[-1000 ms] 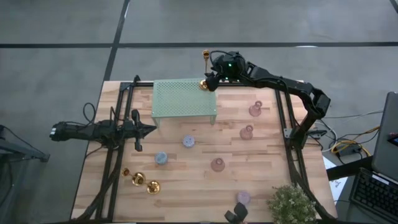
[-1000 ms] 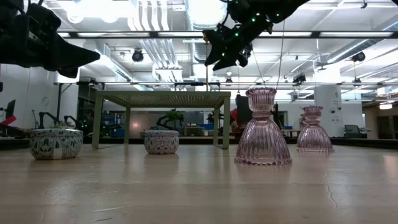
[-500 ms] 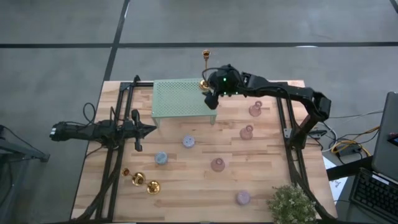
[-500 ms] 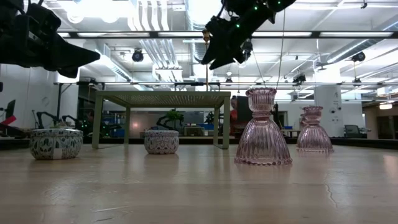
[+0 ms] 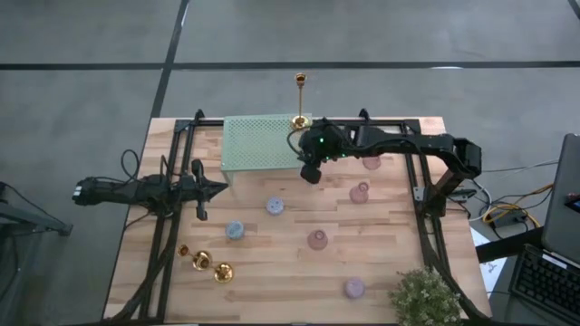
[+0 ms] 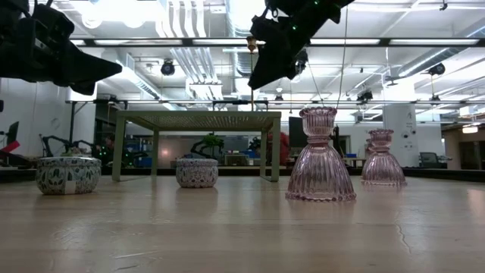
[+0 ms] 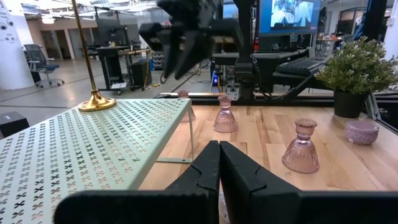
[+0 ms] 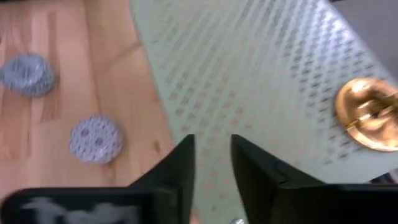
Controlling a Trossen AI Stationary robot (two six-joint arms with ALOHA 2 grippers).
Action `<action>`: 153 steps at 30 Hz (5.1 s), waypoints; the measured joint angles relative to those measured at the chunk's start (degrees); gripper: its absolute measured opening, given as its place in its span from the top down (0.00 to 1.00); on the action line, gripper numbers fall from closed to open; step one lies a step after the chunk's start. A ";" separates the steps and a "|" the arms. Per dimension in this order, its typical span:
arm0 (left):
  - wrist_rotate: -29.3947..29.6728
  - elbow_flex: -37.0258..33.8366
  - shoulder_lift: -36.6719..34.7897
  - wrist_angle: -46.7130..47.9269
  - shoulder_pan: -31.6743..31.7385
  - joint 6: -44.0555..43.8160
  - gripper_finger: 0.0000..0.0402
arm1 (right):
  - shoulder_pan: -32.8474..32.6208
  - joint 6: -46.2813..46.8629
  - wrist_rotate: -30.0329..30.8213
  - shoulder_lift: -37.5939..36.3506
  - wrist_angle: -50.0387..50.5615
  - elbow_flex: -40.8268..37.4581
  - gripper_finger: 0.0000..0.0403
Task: Pick & Place candle stick holders
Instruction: Put the right gold candle holder on the shelf
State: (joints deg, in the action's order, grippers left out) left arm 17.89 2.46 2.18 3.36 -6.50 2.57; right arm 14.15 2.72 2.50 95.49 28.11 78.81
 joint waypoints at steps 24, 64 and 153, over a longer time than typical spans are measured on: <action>0.00 0.00 0.00 0.00 0.00 0.00 0.97 | -7.94 0.91 0.46 -34.22 -32.92 -41.26 0.98; 0.00 0.00 0.02 0.00 0.00 0.00 0.97 | -10.93 0.95 0.48 -70.36 -44.10 -72.85 0.98; -48.88 1.16 0.98 -25.95 -6.51 -25.49 0.53 | -10.89 1.65 0.52 -72.46 -44.93 -72.94 0.98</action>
State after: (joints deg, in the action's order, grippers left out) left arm -31.00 3.62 3.16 -22.60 -13.01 -22.92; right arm 3.26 4.38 3.03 23.03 -16.82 5.87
